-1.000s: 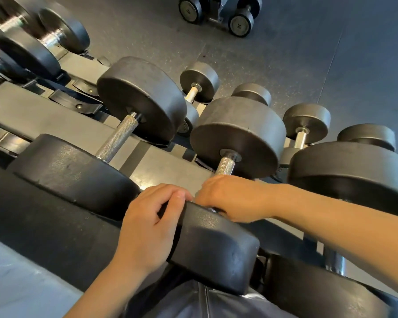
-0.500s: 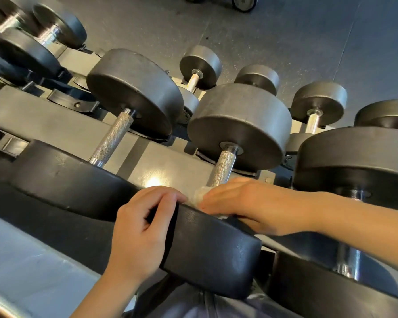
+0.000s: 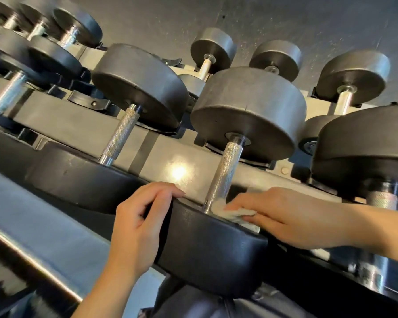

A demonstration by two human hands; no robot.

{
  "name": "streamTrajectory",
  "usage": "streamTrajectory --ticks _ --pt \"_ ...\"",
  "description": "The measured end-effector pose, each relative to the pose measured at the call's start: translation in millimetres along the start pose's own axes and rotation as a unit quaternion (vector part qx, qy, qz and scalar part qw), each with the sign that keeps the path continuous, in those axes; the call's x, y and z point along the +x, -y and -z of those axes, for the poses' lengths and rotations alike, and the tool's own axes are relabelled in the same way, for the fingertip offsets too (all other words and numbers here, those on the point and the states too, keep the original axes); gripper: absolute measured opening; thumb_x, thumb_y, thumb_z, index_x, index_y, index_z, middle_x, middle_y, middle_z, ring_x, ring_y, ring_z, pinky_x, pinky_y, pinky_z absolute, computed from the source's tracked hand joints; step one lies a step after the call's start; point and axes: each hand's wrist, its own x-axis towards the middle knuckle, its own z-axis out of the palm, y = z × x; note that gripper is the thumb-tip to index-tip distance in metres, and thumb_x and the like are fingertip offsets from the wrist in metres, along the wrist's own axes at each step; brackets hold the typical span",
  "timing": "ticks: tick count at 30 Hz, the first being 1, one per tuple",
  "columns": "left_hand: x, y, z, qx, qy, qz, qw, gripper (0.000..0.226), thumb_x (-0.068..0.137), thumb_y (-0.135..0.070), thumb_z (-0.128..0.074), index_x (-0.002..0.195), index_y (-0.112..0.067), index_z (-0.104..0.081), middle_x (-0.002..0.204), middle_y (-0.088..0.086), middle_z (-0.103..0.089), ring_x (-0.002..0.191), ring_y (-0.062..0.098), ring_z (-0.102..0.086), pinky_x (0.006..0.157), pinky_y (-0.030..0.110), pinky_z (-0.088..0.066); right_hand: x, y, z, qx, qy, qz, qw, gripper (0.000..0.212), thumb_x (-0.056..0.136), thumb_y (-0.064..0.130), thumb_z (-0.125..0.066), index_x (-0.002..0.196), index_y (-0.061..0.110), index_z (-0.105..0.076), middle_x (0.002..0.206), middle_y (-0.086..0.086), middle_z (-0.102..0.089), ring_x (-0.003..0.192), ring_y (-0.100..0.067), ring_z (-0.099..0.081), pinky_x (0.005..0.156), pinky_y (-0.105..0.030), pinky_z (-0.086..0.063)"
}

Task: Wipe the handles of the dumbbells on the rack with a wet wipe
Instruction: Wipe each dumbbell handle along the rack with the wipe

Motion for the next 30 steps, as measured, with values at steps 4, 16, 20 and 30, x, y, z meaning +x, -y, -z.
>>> streamTrajectory --ticks 4,16,20,30 --pt "1.4 2.0 -1.0 0.003 0.001 -0.009 1.0 0.032 0.089 -0.041 -0.043 0.088 -0.025 -0.071 0.091 -0.016 -0.069 0.096 0.008 -0.062 0.081 0.009 -0.043 -6.0 -22.5 -15.3 0.037 0.043 -0.053 0.997 0.02 0.101 0.035 -0.033 0.118 0.043 -0.043 0.107 0.02 -0.055 0.093 0.007 -0.05 0.084 -0.019 -0.039" --pt "-0.3 3.1 -2.2 -0.002 -0.007 -0.013 1.0 0.029 0.088 -0.038 -0.046 0.088 -0.023 -0.071 0.092 -0.016 -0.07 0.096 0.003 -0.062 0.083 0.01 -0.044 19.7 -14.9 -29.7 0.179 -0.011 -0.118 0.977 0.026 0.096 0.027 -0.053 0.099 0.052 -0.061 0.114 0.018 -0.054 0.108 -0.007 -0.052 0.103 -0.032 -0.04" --pt "-0.2 3.5 -2.0 0.001 -0.006 -0.013 1.0 0.03 0.088 -0.04 -0.045 0.089 -0.024 -0.071 0.092 -0.016 -0.069 0.097 0.008 -0.063 0.083 0.012 -0.044 16.7 -8.7 -25.1 0.144 -0.039 -0.107 0.983 0.025 0.095 0.026 -0.055 0.107 0.045 -0.064 0.105 0.018 -0.054 0.102 -0.003 -0.053 0.097 -0.028 -0.043" --pt "0.6 2.7 -1.1 0.009 0.005 -0.013 1.0 0.03 0.087 -0.04 -0.045 0.089 -0.025 -0.071 0.092 -0.016 -0.069 0.097 0.005 -0.062 0.083 0.009 -0.042 43.6 -7.3 -24.8 0.057 0.021 -0.122 0.991 0.021 0.098 0.022 -0.048 0.091 0.023 -0.068 0.098 0.003 -0.061 0.095 -0.014 -0.056 0.09 -0.035 -0.048"
